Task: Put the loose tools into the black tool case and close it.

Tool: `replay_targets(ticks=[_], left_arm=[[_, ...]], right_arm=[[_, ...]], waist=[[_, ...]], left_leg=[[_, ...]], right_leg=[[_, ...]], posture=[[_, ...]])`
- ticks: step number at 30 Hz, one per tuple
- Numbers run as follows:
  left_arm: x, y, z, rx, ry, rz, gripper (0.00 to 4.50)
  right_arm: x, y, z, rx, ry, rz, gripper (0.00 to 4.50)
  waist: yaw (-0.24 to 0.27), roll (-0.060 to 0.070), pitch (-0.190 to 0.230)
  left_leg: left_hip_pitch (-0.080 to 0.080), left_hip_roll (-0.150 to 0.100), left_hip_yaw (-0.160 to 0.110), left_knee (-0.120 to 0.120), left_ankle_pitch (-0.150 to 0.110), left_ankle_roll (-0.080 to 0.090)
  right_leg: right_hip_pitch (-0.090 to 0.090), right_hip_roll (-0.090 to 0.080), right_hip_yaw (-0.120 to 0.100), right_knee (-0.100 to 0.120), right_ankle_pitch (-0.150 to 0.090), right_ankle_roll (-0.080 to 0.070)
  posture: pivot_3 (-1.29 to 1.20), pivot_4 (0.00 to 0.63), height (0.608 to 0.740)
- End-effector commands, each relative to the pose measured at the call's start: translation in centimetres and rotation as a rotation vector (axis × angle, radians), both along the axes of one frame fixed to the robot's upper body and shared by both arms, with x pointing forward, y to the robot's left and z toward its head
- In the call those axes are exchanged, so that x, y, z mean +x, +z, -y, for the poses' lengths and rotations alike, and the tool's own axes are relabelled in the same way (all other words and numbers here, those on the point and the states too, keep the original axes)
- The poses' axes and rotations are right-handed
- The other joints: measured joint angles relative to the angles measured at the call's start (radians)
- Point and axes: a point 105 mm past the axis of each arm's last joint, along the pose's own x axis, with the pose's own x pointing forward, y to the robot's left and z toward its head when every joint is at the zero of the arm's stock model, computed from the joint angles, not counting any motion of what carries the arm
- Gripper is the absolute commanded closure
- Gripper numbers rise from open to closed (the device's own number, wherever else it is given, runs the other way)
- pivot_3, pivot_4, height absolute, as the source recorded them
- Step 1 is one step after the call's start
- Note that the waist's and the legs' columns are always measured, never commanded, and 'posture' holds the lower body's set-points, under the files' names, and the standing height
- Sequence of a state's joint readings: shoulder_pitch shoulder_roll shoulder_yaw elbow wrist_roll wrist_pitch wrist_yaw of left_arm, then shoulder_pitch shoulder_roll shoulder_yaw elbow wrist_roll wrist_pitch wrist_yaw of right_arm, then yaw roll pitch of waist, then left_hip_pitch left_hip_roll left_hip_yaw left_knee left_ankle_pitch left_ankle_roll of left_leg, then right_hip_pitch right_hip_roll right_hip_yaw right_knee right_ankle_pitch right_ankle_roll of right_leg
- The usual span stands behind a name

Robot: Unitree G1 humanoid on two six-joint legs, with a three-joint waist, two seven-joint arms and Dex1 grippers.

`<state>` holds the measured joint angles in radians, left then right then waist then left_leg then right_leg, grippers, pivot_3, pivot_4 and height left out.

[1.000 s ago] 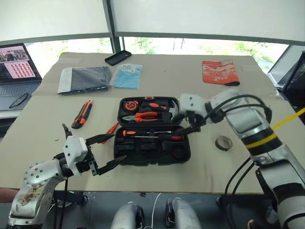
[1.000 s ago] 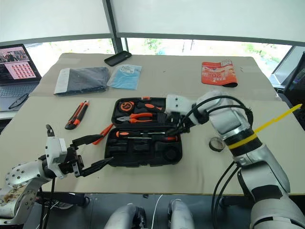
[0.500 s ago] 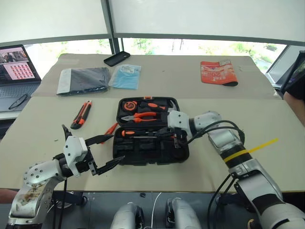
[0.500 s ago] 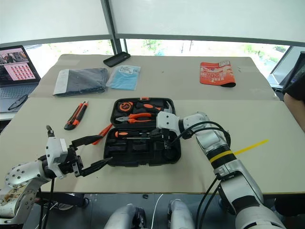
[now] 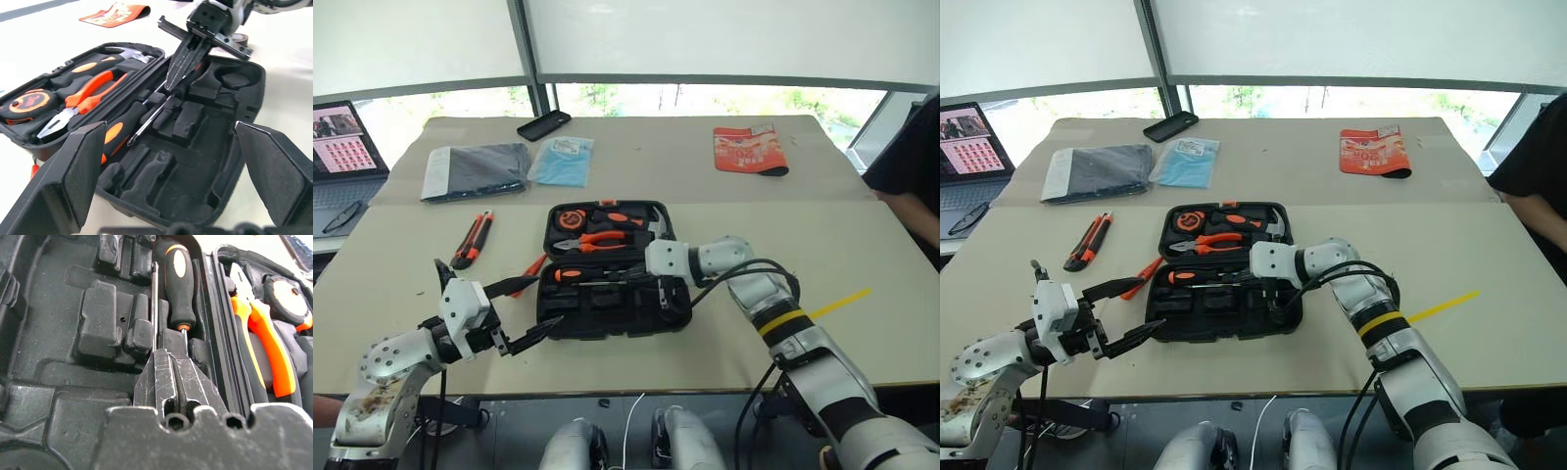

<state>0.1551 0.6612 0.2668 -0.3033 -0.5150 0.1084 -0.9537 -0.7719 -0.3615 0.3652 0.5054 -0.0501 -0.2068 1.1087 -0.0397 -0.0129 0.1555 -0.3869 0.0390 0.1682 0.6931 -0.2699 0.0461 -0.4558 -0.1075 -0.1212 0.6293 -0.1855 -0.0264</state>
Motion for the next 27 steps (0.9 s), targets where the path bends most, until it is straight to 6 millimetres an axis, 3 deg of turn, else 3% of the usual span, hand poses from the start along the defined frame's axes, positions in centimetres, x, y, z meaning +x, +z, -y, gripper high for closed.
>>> replay_targets(ticks=[1,5,8,13,15,18,24,27], left_arm=[[-0.4,0.7,-3.2,-0.060,0.173,0.018,0.00],[-1.7,0.2,-6.5,-0.088,0.351,0.009,0.00],[-3.2,0.0,-9.9,-0.097,0.514,0.020,0.00],[-5.6,-1.5,-13.6,-0.083,0.685,-0.043,0.00],[-6.8,-3.0,-14.6,-0.057,0.727,-0.131,0.00],[-6.7,-3.1,-13.9,-0.050,0.688,-0.159,0.00],[-1.3,-0.6,-12.4,-0.058,0.731,-0.162,0.00],[2.0,0.6,-8.1,-0.049,0.552,-0.214,0.00]], right_arm=[[0.0,4.8,1.7,0.267,-0.037,-0.024,4.48],[-1.1,6.9,5.0,0.373,-0.069,-0.008,3.45],[-2.4,7.3,7.8,0.467,-0.121,0.009,2.32],[-4.6,6.2,10.9,0.515,-0.137,0.044,0.67],[-5.8,4.3,13.1,0.503,-0.210,0.009,0.03],[-6.5,3.6,13.8,0.504,-0.250,0.017,0.03],[-7.5,5.3,11.5,0.524,-0.167,0.022,0.03],[-7.5,7.7,9.3,0.565,-0.077,0.038,0.03]], waist=[[0.001,0.000,0.000],[0.009,0.000,0.001],[0.024,0.000,0.001],[0.032,-0.002,0.002],[0.033,-0.002,0.002],[0.039,-0.003,0.003],[0.050,-0.005,0.005],[0.051,-0.005,0.005]], left_leg=[[-0.001,0.000,0.000,0.000,0.000,0.000],[-0.005,0.001,-0.001,0.000,0.000,0.001],[-0.005,0.000,-0.001,0.000,-0.004,0.004],[-0.006,0.000,0.000,0.001,-0.011,0.008],[-0.006,0.000,0.000,0.001,-0.013,0.011],[-0.005,0.000,-0.001,0.001,-0.014,0.012],[-0.003,0.001,-0.002,0.001,-0.012,0.008],[-0.002,0.003,-0.002,0.001,-0.011,0.006]], right_leg=[[-0.001,0.000,0.000,0.000,0.000,0.000],[-0.003,-0.001,0.000,0.000,-0.002,-0.008],[-0.002,-0.001,-0.001,-0.004,-0.002,-0.010],[-0.002,-0.001,-0.002,-0.006,-0.004,-0.006],[-0.002,-0.001,-0.002,-0.006,-0.004,-0.006],[-0.001,-0.002,-0.002,-0.007,-0.005,-0.006],[-0.001,-0.002,-0.002,-0.004,-0.007,-0.011],[0.000,0.000,-0.002,-0.003,-0.007,-0.010]], posture=[[0.00,0.150,0.740],[0.00,0.150,0.740],[0.00,0.150,0.740],[0.00,0.150,0.740],[0.00,0.150,0.740],[0.00,0.150,0.740],[0.00,0.150,0.740],[0.00,0.150,0.740]])
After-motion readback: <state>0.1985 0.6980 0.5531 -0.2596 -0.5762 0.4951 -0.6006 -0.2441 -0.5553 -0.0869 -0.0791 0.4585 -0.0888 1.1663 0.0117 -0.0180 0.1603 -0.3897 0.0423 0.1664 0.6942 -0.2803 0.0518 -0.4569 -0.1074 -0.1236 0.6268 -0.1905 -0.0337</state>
